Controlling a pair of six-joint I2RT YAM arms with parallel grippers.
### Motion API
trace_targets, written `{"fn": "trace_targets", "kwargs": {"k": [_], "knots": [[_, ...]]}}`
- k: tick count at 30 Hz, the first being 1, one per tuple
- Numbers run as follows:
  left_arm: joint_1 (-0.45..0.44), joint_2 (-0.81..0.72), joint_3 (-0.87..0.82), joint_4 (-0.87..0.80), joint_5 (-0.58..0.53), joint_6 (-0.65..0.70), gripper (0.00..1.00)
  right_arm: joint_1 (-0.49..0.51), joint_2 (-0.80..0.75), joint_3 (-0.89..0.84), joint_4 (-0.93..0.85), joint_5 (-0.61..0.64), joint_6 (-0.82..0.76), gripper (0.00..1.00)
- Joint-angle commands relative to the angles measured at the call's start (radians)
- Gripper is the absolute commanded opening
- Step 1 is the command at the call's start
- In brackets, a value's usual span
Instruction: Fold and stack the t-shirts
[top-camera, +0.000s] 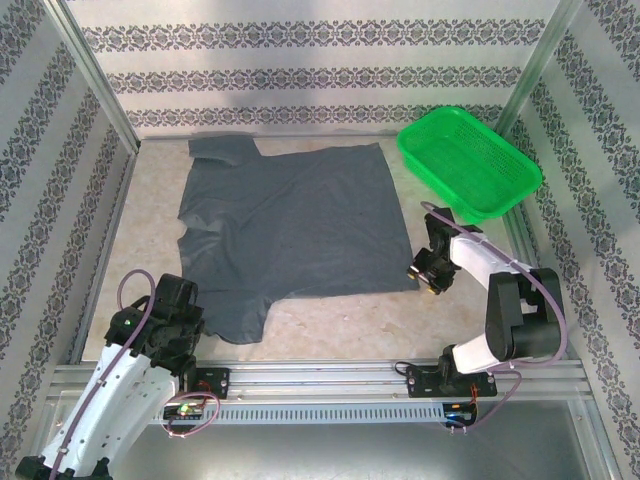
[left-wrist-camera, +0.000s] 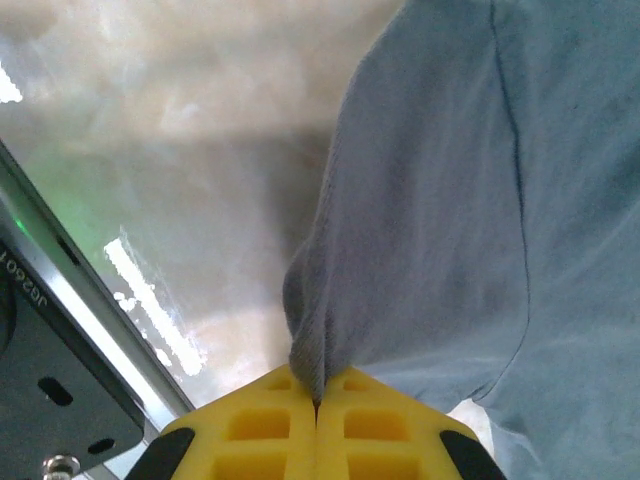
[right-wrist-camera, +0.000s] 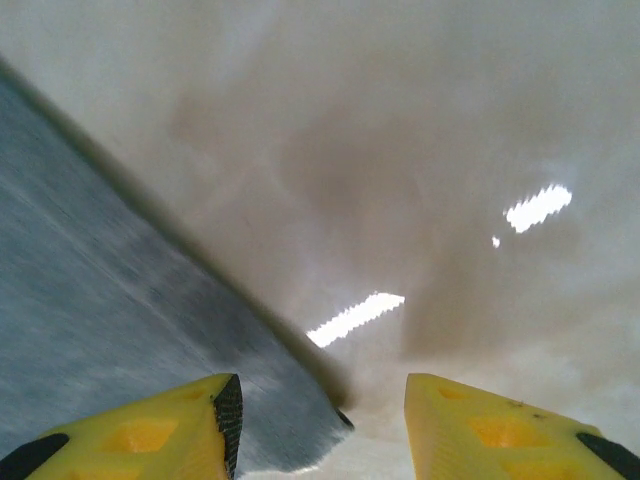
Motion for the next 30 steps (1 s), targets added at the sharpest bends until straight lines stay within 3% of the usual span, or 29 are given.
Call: {"fn": "trace_targets", "kwargs": {"k": [1,4,10,17,24,30], "knots": [[-0.013,-0.01,0.018,-0.112,0.048,-0.082,0.0,0.026,-0.044,-0.038,-0.005,-0.027,0.047,0.48],[-0.013,-0.01,0.02,-0.122,0.049,-0.087,0.0,0.042,-0.053,-0.06,0.016,-0.029,0.06,0.47],[-0.013,-0.012,0.019,-0.115,0.047,-0.095,0.0,0.043,0.007,-0.041,0.063,-0.016,0.057,0.37],[-0.012,-0.016,0.009,-0.081,0.032,-0.114,0.0,0.051,0.048,-0.008,0.051,0.01,0.041,0.01],[-0.012,-0.031,0.001,-0.085,0.025,-0.141,0.0,0.074,-0.121,-0.059,-0.135,0.1,0.029,0.0],[-0.012,-0.026,-0.022,-0.049,0.04,-0.155,0.0,0.122,-0.285,-0.151,-0.237,0.063,0.057,0.0]]}}
